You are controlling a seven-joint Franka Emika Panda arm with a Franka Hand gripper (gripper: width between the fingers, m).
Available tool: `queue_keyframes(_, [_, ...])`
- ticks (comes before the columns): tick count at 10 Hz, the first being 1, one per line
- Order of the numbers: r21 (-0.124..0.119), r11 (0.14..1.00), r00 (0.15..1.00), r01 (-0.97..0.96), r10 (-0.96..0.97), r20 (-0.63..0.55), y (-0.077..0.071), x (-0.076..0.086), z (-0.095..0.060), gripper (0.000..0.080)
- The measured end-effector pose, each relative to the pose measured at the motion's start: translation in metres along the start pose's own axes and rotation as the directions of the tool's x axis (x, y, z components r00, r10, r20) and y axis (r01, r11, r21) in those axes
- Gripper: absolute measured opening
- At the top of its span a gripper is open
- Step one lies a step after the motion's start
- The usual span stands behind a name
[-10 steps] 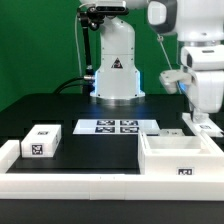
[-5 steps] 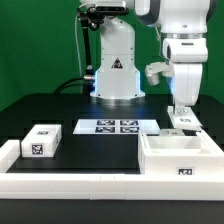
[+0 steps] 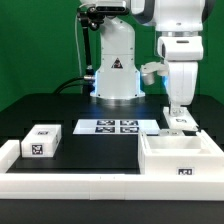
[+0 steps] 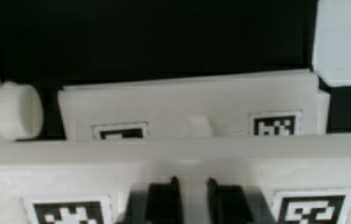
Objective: Assemble cabinet
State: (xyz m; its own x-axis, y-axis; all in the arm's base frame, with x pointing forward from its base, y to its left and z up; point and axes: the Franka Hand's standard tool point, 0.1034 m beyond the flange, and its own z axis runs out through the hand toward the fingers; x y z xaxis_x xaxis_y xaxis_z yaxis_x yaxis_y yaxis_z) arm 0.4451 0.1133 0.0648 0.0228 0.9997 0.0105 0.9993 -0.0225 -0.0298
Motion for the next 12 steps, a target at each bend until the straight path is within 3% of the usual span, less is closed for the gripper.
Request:
queue_keyframes(1, [-0.007,1.000,1.000,-0.004,0.004,-0.003,0.004,0.000,-0.001,0.0062])
queue_keyframes(4, [0.004,1.000,1.000,-0.006,0.006,-0.009,0.002,-0.001,0.007,0.0062])
queue_keyframes(10, [-0.016,1.000,1.000,-0.007,0.007,-0.014,0.013,0.003,0.001,0.0062])
queue_keyframes(12, [-0.013,1.000,1.000,-0.007,0.007,-0.013,0.012,0.002,0.002,0.0062])
